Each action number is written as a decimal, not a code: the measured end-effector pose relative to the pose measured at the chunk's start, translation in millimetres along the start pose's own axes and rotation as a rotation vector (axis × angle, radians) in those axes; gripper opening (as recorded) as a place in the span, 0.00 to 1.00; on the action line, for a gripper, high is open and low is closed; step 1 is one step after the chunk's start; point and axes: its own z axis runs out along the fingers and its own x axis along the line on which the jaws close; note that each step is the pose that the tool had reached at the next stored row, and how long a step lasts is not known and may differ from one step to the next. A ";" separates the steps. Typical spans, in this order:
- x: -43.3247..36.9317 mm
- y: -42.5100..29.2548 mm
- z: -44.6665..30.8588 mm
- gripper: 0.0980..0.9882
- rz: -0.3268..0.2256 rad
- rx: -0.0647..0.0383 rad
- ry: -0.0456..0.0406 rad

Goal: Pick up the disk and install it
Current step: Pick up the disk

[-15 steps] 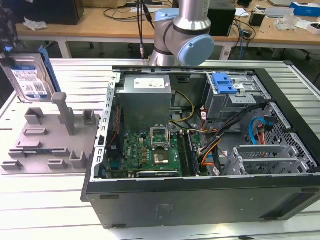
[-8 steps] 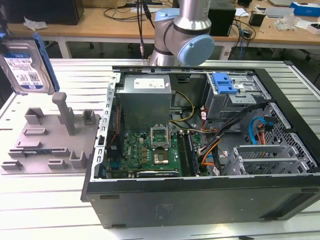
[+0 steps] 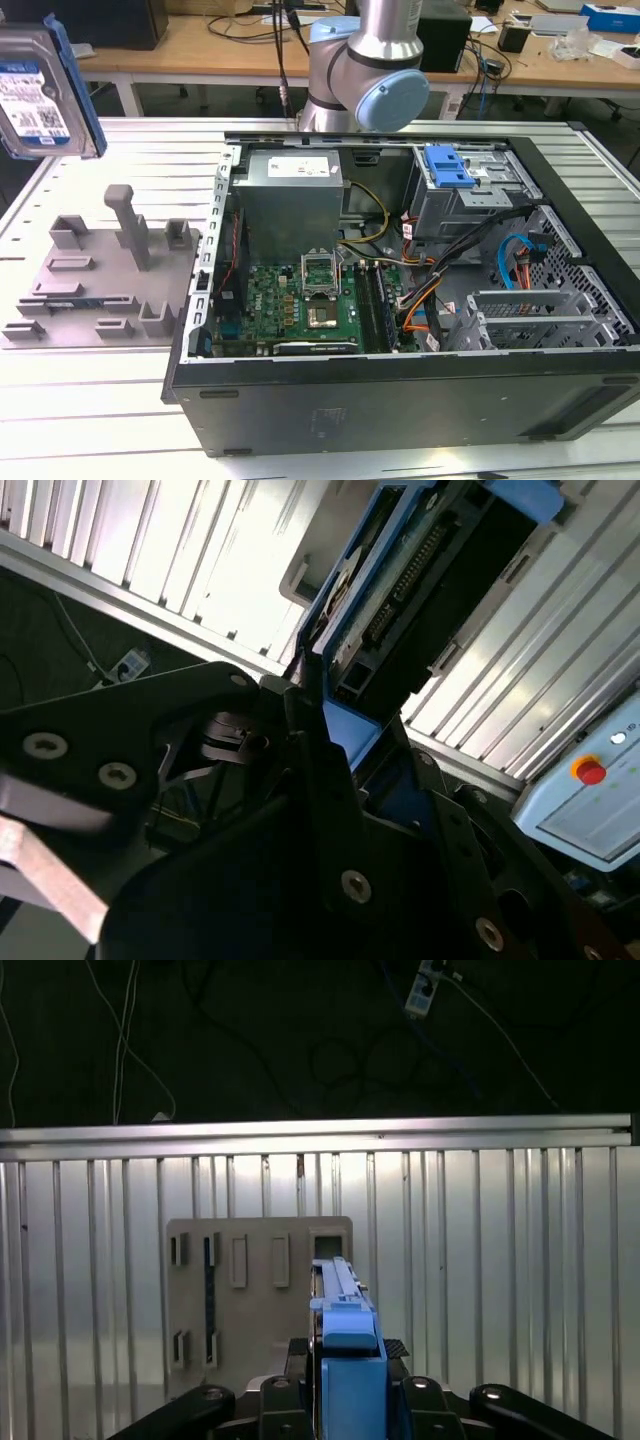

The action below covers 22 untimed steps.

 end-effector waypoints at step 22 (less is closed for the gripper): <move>39.7 -46.7 -15.6 0.30 0.000 0.000 0.0000</move>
